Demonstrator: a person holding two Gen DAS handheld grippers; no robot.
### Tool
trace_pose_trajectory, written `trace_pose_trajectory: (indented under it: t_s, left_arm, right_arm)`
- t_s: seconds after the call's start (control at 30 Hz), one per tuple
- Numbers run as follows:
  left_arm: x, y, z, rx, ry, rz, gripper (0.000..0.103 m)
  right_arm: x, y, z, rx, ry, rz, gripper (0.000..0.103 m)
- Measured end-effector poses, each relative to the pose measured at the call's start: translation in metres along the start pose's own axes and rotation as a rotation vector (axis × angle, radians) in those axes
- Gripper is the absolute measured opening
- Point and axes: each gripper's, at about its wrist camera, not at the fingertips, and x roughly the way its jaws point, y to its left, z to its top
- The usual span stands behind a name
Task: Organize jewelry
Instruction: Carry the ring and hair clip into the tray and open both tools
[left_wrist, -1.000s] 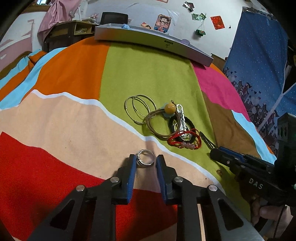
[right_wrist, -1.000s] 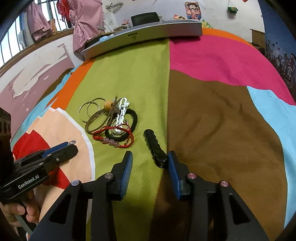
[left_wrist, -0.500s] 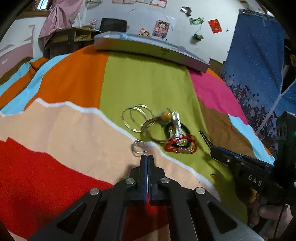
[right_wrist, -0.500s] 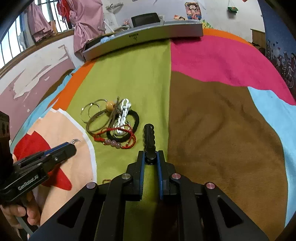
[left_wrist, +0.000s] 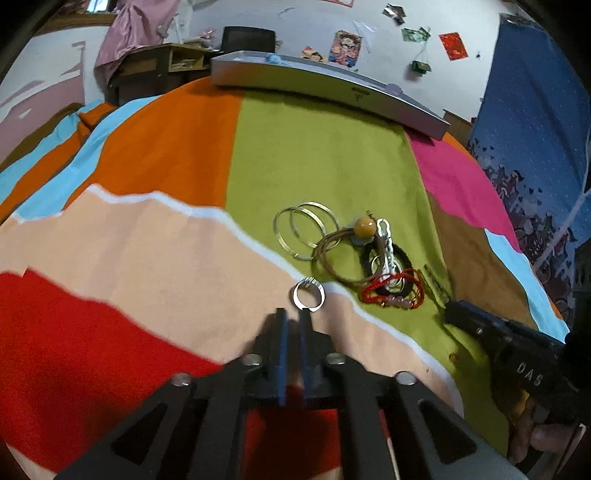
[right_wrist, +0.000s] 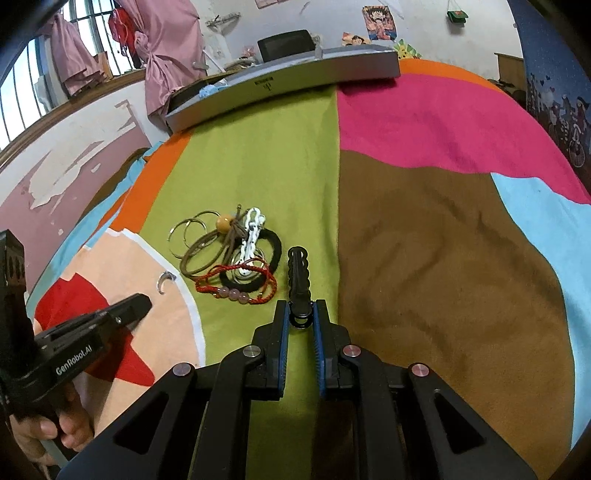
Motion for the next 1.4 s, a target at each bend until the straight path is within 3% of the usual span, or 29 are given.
trace_pose_trajectory:
  t_s: [0.03, 0.1, 0.13, 0.3, 0.5, 0.6, 0.87, 1.07, 1.23, 1.4]
  left_arm:
    - [0.002, -0.002, 0.003, 0.005, -0.006, -0.015, 0.034]
    - [0.003, -0.005, 0.007, 0.018, -0.022, -0.028, 0.056]
    - [0.004, -0.007, 0.008, 0.026, -0.028, -0.026, 0.059]
    - [0.009, -0.004, 0.009, 0.022, -0.019, -0.05, 0.059]
    - [0.013, 0.004, 0.01, -0.014, -0.014, -0.053, 0.037]
    - [0.016, 0.004, 0.01, -0.012, 0.0, -0.062, 0.018]
    - [0.011, 0.005, 0.01, -0.022, -0.014, -0.085, 0.018]
    - [-0.009, -0.005, 0.024, -0.001, -0.101, -0.074, 0.018]
    - [-0.029, -0.007, 0.059, -0.043, -0.173, -0.095, 0.018]
    - [-0.029, -0.009, 0.122, -0.108, -0.226, -0.129, 0.018]
  right_arm:
    - [0.003, 0.001, 0.0, -0.002, 0.011, -0.002, 0.011]
    - [0.006, 0.002, 0.0, -0.009, 0.025, -0.005, 0.012]
    - [0.008, 0.003, 0.0, -0.012, 0.033, -0.007, 0.012]
    - [0.013, 0.002, 0.001, 0.001, 0.045, -0.011, 0.012]
    - [0.019, 0.003, 0.004, 0.004, 0.046, -0.006, 0.012]
    - [0.02, 0.004, 0.004, 0.005, 0.044, 0.0, 0.012]
    - [0.013, 0.003, 0.005, 0.013, 0.001, 0.032, 0.012]
    - [-0.003, 0.006, 0.014, 0.022, -0.076, 0.055, 0.012]
    - [-0.018, 0.007, 0.032, 0.028, -0.141, 0.084, 0.012]
    - [-0.032, 0.005, 0.07, 0.029, -0.239, 0.083, 0.012]
